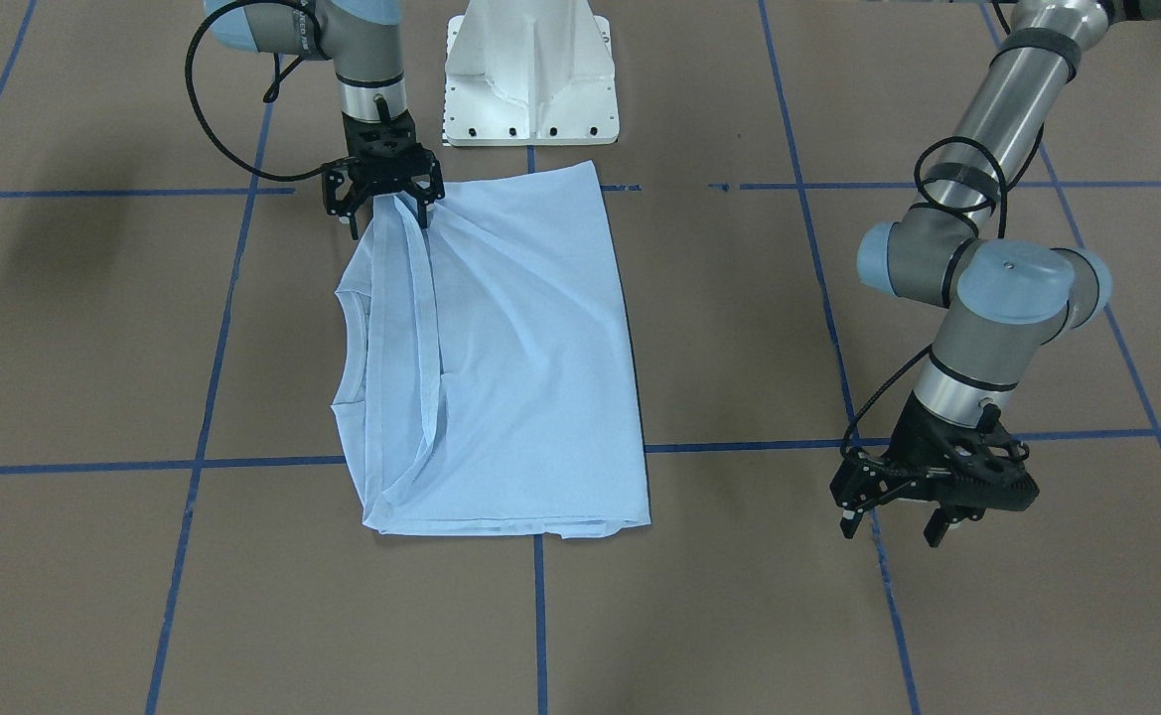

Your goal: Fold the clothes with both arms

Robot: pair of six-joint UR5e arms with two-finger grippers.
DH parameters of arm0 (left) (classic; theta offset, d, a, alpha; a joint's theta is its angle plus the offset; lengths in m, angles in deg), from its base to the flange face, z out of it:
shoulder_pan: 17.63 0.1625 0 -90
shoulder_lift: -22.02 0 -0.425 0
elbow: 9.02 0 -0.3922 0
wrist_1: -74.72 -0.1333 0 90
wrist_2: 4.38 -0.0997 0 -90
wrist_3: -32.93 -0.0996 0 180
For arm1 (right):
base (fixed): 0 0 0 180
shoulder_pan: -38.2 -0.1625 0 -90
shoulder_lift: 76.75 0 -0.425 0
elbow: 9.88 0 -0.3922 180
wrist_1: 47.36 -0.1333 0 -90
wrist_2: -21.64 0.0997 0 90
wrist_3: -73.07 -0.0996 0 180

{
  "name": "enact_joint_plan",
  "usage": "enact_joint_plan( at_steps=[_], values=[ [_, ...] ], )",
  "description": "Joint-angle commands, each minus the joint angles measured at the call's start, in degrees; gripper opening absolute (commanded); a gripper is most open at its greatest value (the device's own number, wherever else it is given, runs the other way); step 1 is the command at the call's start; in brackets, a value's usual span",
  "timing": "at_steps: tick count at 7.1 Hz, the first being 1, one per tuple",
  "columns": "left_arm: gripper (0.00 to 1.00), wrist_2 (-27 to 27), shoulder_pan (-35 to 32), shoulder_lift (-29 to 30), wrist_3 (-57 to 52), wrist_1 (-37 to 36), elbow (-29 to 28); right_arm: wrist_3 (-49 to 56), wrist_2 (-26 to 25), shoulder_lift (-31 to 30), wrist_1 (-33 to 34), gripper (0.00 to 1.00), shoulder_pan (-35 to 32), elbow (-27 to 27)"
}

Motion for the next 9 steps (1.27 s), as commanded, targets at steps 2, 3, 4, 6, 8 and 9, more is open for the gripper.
enact_joint_plan(
  at_steps=[2,3,4,6,8,9],
  values=[
    [1.0,0.0,0.1,-2.1,0.2,0.0,2.8,1.3,0.3,-0.2,9.6,1.0,-0.4,4.2],
    [1.0,0.0,0.1,-2.2,0.2,0.0,2.9,1.2,0.2,-1.3,10.5,1.0,-0.5,4.1],
    [1.0,0.0,0.1,-2.2,0.2,0.0,2.9,1.2,0.2,-2.7,10.4,1.0,-0.5,4.3],
    [1.0,0.0,0.1,-2.5,0.2,0.0,3.2,0.3,0.2,-0.8,9.6,1.0,-0.6,4.1],
    [1.0,0.0,0.1,-2.5,0.2,0.0,3.2,-1.6,0.2,6.4,9.4,1.0,-0.6,3.1],
    [1.0,0.0,0.2,-2.5,0.2,0.0,3.2,-2.1,0.1,7.4,9.3,0.99,-0.6,1.3]
  ],
)
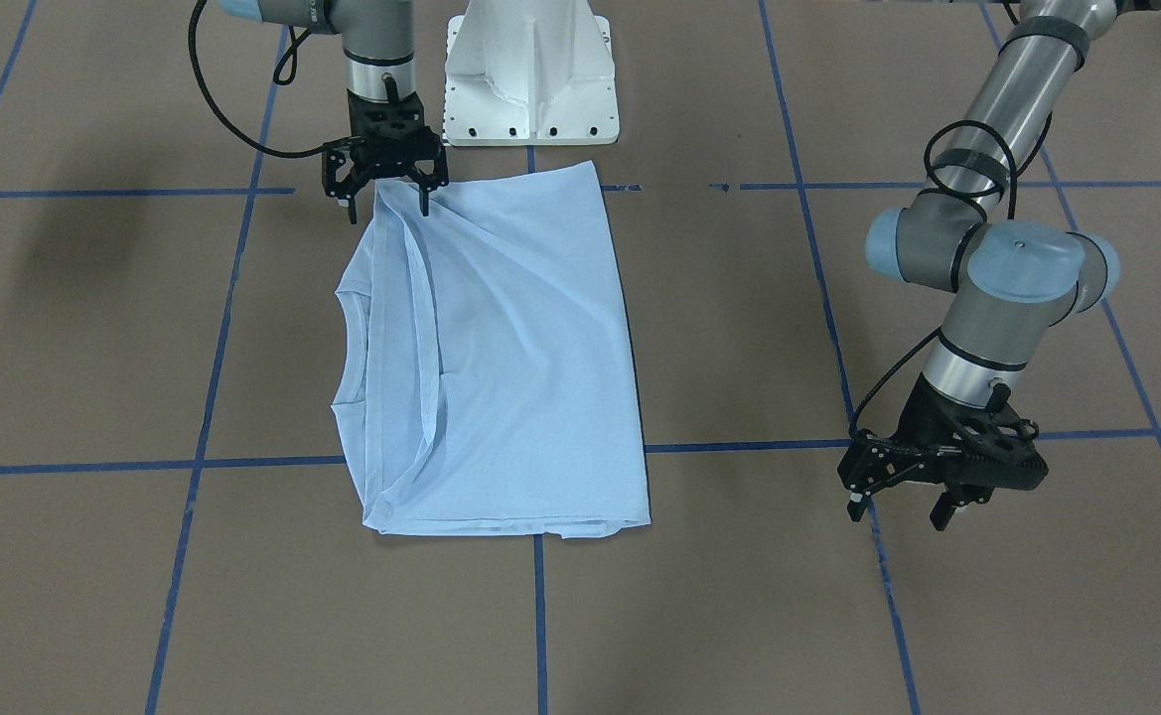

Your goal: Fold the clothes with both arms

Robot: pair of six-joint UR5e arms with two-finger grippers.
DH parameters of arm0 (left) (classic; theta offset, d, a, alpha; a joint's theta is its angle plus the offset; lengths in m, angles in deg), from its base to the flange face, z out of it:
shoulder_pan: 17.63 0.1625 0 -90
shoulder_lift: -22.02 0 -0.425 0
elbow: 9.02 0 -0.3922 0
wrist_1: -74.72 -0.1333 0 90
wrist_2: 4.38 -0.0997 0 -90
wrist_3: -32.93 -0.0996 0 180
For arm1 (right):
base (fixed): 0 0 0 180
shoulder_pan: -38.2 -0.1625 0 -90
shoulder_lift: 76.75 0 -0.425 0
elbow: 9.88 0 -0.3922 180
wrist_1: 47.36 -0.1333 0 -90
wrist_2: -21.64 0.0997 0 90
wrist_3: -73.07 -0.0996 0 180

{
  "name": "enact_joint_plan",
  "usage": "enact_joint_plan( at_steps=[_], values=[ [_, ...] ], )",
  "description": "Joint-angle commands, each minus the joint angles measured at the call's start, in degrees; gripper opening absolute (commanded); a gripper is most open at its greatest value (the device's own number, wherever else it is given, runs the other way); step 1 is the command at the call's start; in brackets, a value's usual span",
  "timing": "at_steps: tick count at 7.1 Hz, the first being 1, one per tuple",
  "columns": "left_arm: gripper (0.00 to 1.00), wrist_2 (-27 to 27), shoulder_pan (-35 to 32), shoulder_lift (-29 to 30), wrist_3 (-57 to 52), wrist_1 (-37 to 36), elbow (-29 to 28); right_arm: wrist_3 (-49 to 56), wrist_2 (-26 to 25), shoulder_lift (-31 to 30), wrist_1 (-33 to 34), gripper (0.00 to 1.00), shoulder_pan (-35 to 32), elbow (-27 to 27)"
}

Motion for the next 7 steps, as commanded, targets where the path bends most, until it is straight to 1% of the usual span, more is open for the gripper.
enact_joint_plan(
  at_steps=[1,2,6,7],
  values=[
    [1.0,0.0,0.1,0.0,0.1,0.0,0.0,-1.6,-0.1,2.2,-0.1,0.54,0.1,-2.4],
    [1.0,0.0,0.1,0.0,0.1,0.0,0.0,-1.0,-0.1,2.1,-0.1,0.33,0.0,-2.5],
    [1.0,0.0,0.1,0.0,0.0,0.0,0.0,-1.1,0.0,1.7,0.0,0.32,0.0,-3.7],
    [1.0,0.0,0.1,0.0,0.0,0.0,-0.1,-1.1,0.0,1.7,0.0,0.3,0.0,-3.8]
  ],
)
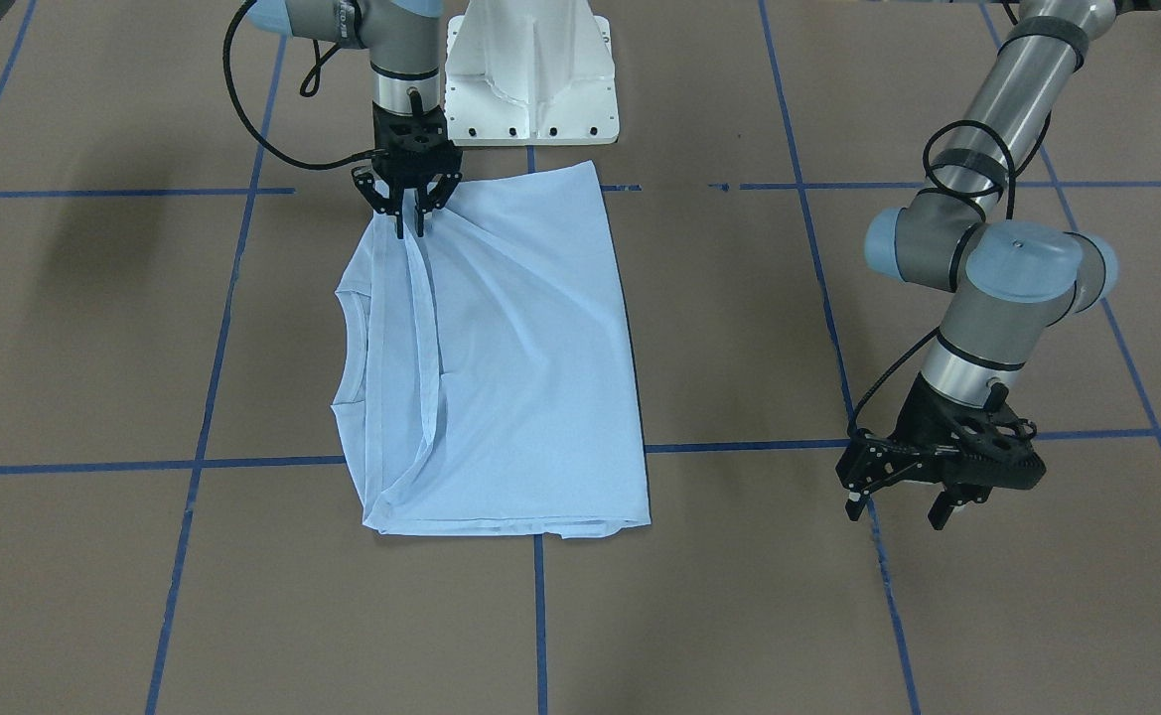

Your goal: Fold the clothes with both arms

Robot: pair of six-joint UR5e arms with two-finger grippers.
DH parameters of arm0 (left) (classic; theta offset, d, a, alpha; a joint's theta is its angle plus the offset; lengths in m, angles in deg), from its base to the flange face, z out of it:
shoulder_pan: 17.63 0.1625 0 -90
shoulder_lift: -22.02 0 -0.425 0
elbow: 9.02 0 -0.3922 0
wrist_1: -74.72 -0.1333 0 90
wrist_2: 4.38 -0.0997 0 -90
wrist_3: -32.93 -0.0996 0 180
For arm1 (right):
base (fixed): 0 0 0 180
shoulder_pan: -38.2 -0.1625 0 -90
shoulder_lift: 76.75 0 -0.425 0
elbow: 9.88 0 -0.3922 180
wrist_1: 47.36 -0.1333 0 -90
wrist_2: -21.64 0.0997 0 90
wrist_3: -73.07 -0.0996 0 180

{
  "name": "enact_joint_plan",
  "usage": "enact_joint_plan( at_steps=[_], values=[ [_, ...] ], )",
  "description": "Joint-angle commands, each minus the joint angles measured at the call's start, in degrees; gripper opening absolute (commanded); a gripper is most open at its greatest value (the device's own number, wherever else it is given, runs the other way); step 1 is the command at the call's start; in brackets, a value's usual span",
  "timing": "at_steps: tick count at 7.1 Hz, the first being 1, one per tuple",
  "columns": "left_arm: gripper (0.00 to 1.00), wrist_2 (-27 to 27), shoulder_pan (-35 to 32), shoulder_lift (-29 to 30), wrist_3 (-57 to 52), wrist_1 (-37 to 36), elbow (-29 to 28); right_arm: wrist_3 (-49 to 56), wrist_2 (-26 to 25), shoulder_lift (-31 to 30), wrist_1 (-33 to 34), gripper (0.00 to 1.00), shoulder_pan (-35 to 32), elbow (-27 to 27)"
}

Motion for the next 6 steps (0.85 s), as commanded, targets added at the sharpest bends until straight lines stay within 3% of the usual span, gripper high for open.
enact_joint_plan(
  at_steps=[1,2,4,6],
  values=[
    [1.0,0.0,0.1,0.0,0.0,0.0,-0.1,-0.4,0.0,-0.1,-0.1,0.11,0.0,-0.1],
    [1.0,0.0,0.2,0.0,0.0,0.0,-0.1,-0.6,0.0,0.0,-0.1,0.0,0.0,0.0],
    [1.0,0.0,0.2,0.0,0.0,0.0,-0.1,-1.4,0.0,0.3,-0.1,0.0,-0.3,0.3],
    [1.0,0.0,0.2,0.0,0.0,0.0,-0.1,-1.5,0.0,-4.3,-0.1,0.0,-0.7,2.9]
  ],
)
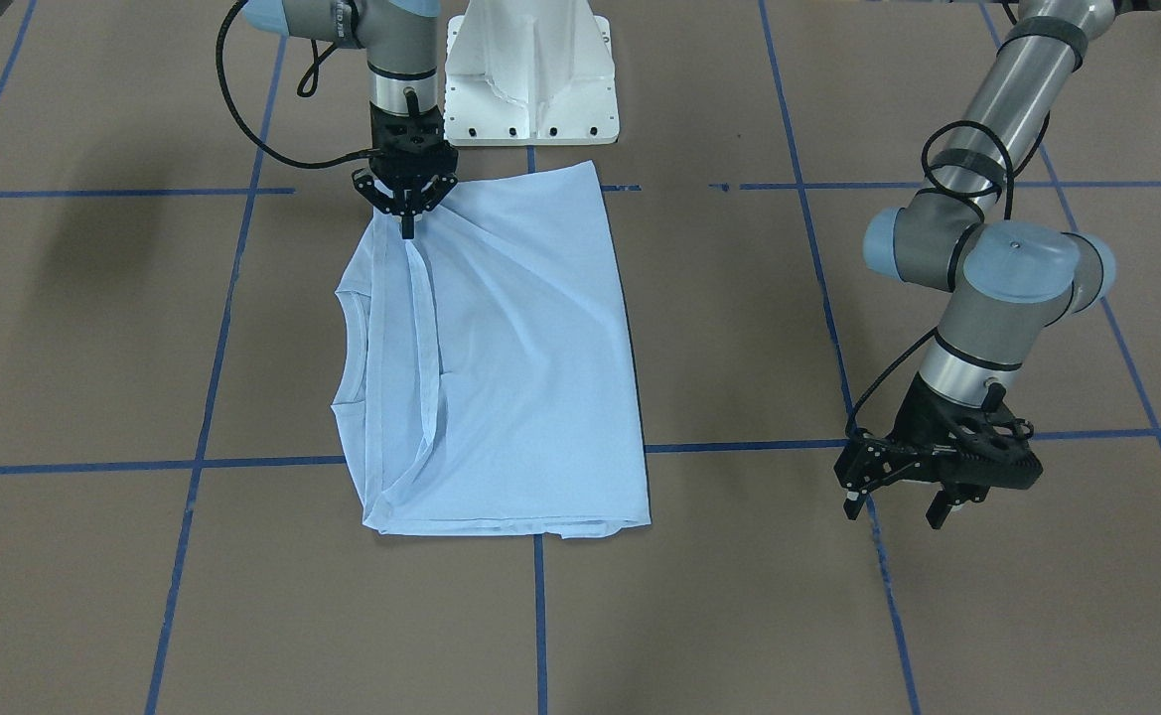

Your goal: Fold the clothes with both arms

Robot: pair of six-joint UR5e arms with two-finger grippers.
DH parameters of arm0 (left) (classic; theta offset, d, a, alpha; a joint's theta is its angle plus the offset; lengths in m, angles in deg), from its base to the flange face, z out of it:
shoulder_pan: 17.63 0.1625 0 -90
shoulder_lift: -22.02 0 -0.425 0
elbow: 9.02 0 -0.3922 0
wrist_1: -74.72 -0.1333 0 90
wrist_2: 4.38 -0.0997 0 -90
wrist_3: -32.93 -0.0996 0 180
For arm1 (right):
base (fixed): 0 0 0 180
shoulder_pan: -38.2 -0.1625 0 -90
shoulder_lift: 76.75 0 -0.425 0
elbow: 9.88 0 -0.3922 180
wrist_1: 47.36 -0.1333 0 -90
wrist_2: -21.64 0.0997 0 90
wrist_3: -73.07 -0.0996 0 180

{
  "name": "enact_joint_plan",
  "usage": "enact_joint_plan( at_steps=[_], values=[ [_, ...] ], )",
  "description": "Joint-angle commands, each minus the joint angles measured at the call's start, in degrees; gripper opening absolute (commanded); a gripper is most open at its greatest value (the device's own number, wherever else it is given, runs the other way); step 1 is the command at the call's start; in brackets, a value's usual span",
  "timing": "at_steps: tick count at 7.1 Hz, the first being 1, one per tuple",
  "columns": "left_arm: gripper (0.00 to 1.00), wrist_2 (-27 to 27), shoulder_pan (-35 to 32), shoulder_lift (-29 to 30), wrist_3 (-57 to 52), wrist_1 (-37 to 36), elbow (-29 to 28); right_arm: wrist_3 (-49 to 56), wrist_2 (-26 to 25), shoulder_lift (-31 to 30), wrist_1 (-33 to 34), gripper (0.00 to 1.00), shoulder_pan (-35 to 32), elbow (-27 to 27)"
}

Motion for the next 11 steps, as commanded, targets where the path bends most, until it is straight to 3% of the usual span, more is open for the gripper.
enact_joint_plan(
  at_steps=[1,2,3,4,6,7,8,10,11],
  values=[
    [1.0,0.0,0.0,0.0,0.0,0.0,0.1,-2.7,0.0,-5.7,0.0,0.0,0.0,3.3],
    [1.0,0.0,0.0,0.0,0.0,0.0,0.1,-8.2,-0.1,-6.1,0.0,0.0,0.2,3.6],
    [1.0,0.0,0.0,0.0,0.0,0.0,0.1,-10.1,-0.2,-5.9,0.0,0.2,0.6,3.2],
    [1.0,0.0,0.0,0.0,0.0,0.0,0.2,-9.8,0.0,-5.2,0.0,0.99,1.2,2.9],
    [1.0,0.0,0.0,-0.2,0.1,0.0,0.8,-9.6,0.3,-2.5,-0.5,1.0,-1.5,3.2],
    [1.0,0.1,0.1,-0.9,1.3,-0.1,2.4,-9.8,3.0,-2.5,-7.4,1.0,-3.1,3.2],
    [1.0,2.9,0.1,-1.8,6.2,-0.8,5.1,-10.1,4.6,-5.9,-18.6,1.0,-3.6,3.1],
    [1.0,2.9,6.7,-8.9,17.2,-0.9,17.1,-14.2,4.3,-14.4,-36.2,1.0,-3.7,3.2],
    [1.0,1.7,11.4,-13.3,21.6,-0.9,24.0,-17.6,4.0,-17.2,-40.5,1.0,-3.8,3.4]
  ],
)
